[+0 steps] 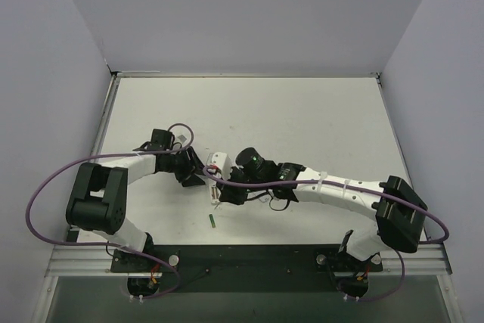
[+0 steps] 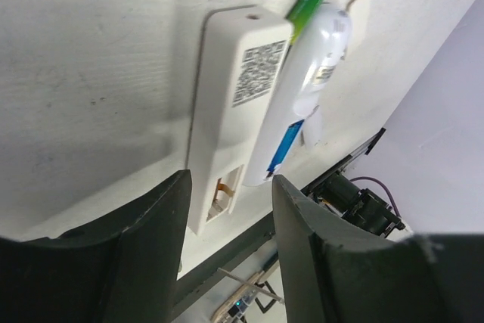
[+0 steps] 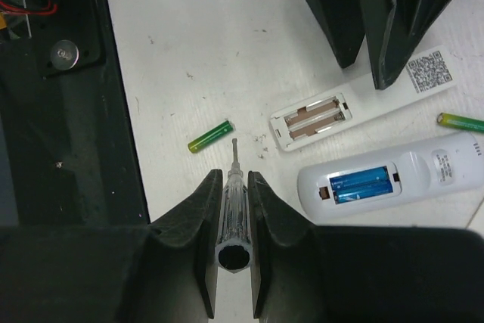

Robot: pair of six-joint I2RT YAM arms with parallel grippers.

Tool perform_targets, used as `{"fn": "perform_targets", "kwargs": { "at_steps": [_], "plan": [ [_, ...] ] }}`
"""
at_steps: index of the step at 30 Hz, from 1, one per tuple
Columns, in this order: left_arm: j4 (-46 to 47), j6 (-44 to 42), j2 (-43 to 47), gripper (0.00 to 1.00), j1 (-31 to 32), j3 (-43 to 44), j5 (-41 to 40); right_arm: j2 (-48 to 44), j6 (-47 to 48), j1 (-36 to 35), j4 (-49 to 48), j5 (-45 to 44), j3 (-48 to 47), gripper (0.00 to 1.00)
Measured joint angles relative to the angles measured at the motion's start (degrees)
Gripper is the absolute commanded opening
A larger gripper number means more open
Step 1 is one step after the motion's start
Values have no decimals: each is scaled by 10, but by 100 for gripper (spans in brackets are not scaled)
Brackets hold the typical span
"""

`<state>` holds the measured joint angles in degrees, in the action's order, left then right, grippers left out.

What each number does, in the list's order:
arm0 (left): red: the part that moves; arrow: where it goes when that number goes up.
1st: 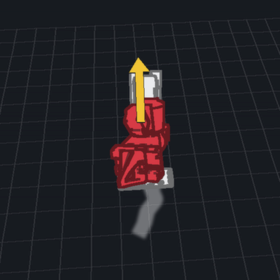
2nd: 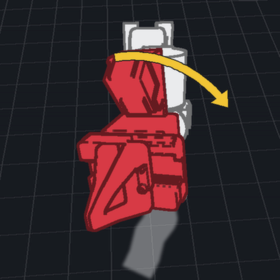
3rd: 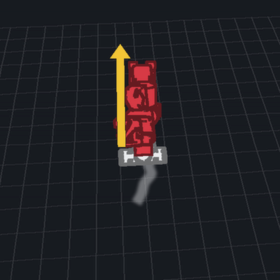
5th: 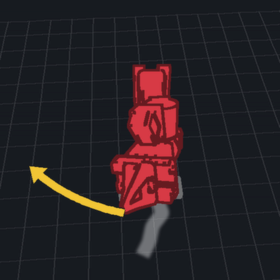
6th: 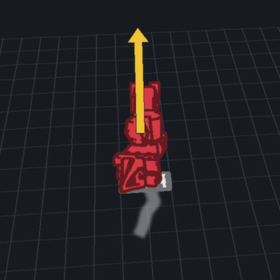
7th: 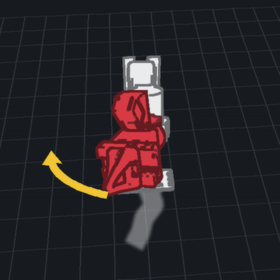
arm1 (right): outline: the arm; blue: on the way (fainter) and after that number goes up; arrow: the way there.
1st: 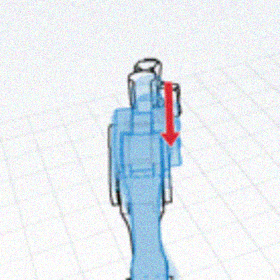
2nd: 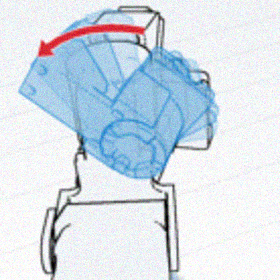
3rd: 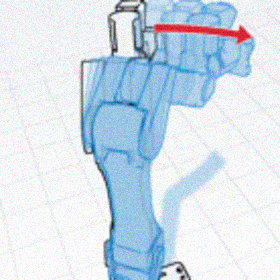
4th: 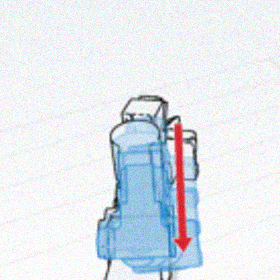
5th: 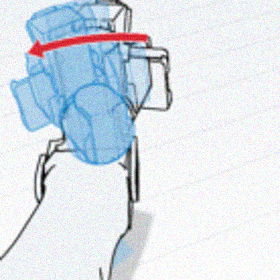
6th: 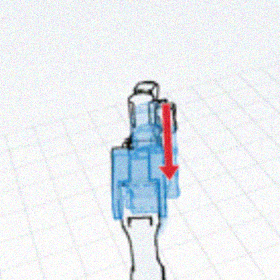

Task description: Unload the batteries from the remote control

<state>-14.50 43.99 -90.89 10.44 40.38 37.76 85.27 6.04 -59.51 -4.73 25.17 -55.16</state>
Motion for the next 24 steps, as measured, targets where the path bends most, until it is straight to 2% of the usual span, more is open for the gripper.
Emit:
{"fn": "perform_targets", "kwargs": {
  "at_steps": [6,14,19,24],
  "plan": [
    [-38,-33,23,63,0,39,-29,-41,-32,0,4,-73,34,0],
    [-57,-57,36,54,44,76,-52,-85,-26,45,16,-145,49,0],
    [-43,-56,-10,51,83,137,-52,-78,-1,69,29,-151,44,0],
    [-29,-49,-52,49,97,148,-51,-45,14,74,37,-146,22,0]
  ]
}}
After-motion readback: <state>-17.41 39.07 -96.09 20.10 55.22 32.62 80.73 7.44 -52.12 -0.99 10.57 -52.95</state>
